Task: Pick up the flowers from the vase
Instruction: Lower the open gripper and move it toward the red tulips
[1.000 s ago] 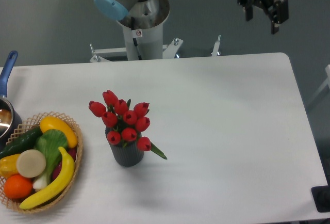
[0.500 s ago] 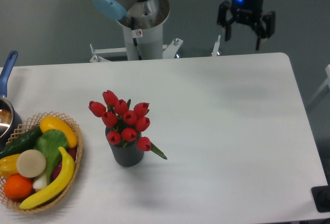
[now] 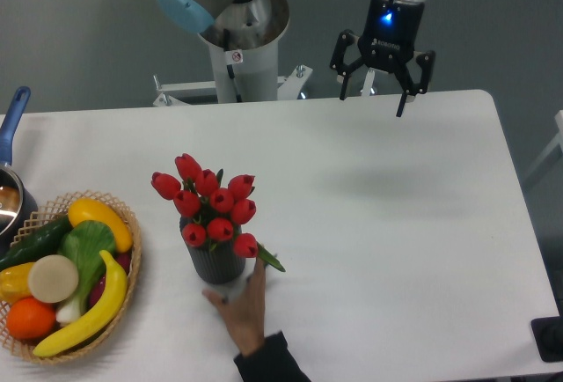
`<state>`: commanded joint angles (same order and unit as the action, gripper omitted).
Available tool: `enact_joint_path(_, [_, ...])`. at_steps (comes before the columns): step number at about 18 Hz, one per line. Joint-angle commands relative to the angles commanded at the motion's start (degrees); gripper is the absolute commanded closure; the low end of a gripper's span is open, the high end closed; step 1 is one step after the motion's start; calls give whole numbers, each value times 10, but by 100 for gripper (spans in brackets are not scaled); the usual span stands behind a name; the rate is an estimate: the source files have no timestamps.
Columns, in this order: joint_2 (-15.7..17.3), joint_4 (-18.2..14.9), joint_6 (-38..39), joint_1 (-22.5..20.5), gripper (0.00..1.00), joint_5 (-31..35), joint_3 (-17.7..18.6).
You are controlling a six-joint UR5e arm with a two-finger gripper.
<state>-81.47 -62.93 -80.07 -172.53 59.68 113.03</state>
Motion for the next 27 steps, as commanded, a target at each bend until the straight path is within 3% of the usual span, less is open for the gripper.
enact_joint_path(7, [-4, 8, 6, 4, 0, -13, -1])
enact_joint_path(13, [-32, 26, 9, 12, 0, -92, -1])
enact_joint_path(17, [-65, 60, 9, 52, 0, -94, -4])
enact_joint_path(20, [-101, 112, 8, 90, 0, -109, -7])
enact_joint_path(23, [-112, 120, 8, 115, 0, -126, -8])
enact_joint_path(27, [-156, 137, -25, 148, 0, -181, -13])
